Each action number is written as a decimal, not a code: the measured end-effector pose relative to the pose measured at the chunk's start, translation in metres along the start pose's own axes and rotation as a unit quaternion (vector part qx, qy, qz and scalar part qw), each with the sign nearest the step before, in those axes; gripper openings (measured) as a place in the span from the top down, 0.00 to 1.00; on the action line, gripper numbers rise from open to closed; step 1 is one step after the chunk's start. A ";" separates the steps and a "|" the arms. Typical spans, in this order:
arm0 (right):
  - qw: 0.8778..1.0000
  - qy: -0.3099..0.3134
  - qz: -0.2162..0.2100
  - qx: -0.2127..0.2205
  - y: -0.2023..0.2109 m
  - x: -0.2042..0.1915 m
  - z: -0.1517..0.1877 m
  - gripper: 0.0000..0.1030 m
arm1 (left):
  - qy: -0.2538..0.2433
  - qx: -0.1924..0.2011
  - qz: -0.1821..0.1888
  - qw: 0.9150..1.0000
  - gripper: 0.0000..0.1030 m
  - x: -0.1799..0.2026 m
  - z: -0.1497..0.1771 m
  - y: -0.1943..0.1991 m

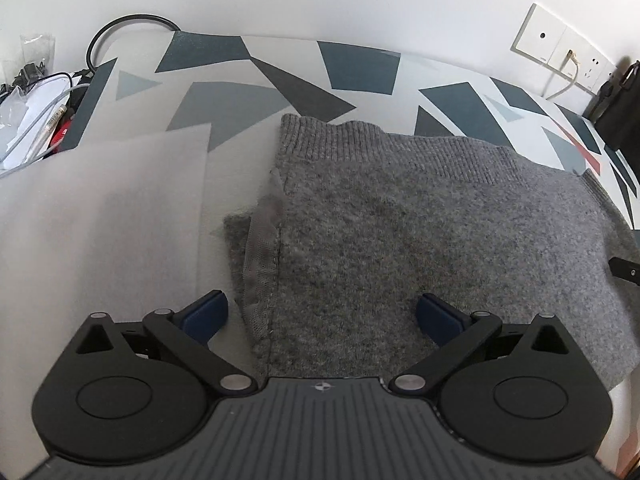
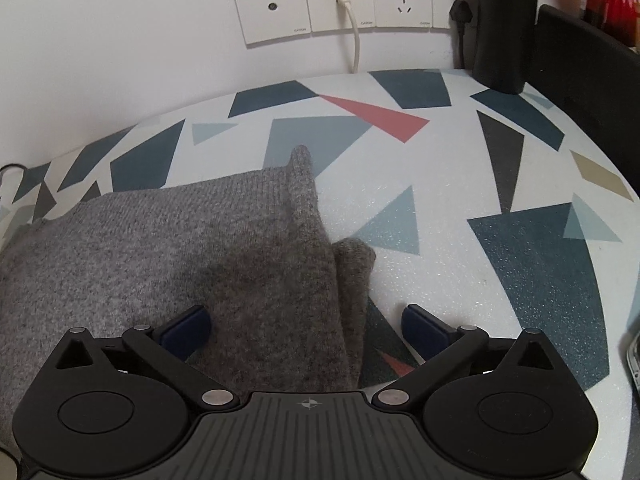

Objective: Fold clothes
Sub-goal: 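Open both grippers and hold them above the folded sweater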

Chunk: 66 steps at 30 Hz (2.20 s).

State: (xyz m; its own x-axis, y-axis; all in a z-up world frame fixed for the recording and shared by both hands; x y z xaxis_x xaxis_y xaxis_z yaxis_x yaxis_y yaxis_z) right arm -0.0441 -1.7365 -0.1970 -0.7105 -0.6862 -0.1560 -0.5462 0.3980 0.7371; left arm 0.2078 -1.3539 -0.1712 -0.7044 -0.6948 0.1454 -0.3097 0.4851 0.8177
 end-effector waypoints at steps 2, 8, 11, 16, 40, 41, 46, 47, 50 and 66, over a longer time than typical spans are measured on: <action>1.000 -0.003 0.003 0.005 0.000 0.000 0.001 0.01 | 0.001 0.001 0.000 1.000 0.00 0.000 0.000 0.000; 1.000 -0.014 0.015 0.006 -0.002 -0.002 0.000 0.01 | 0.004 0.007 0.001 1.000 0.00 -0.001 0.002 0.000; 1.000 -0.019 0.020 0.005 -0.003 -0.002 -0.001 0.01 | 0.004 0.011 -0.002 1.000 0.00 0.000 0.003 0.000; 1.000 -0.018 0.019 0.000 -0.004 -0.002 -0.003 0.01 | 0.007 0.015 -0.010 1.000 0.00 0.002 0.003 0.000; 1.000 0.001 0.023 -0.015 -0.007 -0.006 -0.006 0.01 | 0.010 0.024 -0.025 0.999 0.00 0.005 0.006 -0.001; 1.000 0.001 0.023 -0.015 -0.007 -0.006 -0.006 0.01 | 0.010 0.024 -0.025 0.999 0.00 0.005 0.006 -0.001; 1.000 0.000 0.023 -0.017 -0.007 -0.006 -0.007 0.01 | 0.010 0.025 -0.025 0.999 0.00 0.005 0.006 -0.001; 1.000 0.000 0.023 -0.018 -0.007 -0.006 -0.008 0.01 | 0.010 0.026 -0.025 0.999 0.00 0.005 0.006 -0.001; 1.000 0.000 0.024 -0.020 -0.008 -0.006 -0.008 0.01 | 0.010 0.028 -0.025 0.999 0.00 0.005 0.007 -0.001; 0.998 -0.001 0.021 -0.051 -0.010 -0.005 -0.016 0.01 | 0.007 0.033 -0.026 0.999 0.00 0.005 0.008 -0.002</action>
State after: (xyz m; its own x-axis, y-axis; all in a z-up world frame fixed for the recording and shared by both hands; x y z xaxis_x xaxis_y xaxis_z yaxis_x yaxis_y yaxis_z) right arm -0.0279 -1.7468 -0.1934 -0.7326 -0.6690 -0.1258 -0.4686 0.3615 0.8061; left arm 0.1996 -1.3544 -0.1766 -0.6769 -0.7275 0.1121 -0.3878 0.4819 0.7857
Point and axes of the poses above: each gripper's, at about its wrist camera, not at the fingertips, and y roughly against the way its jaws point, x to its right, z to its underside, the point moved 1 cm from there along -y, roughly the way its jaws point, and after that the axes turned 4 degrees about x, right-handed, at the moved point
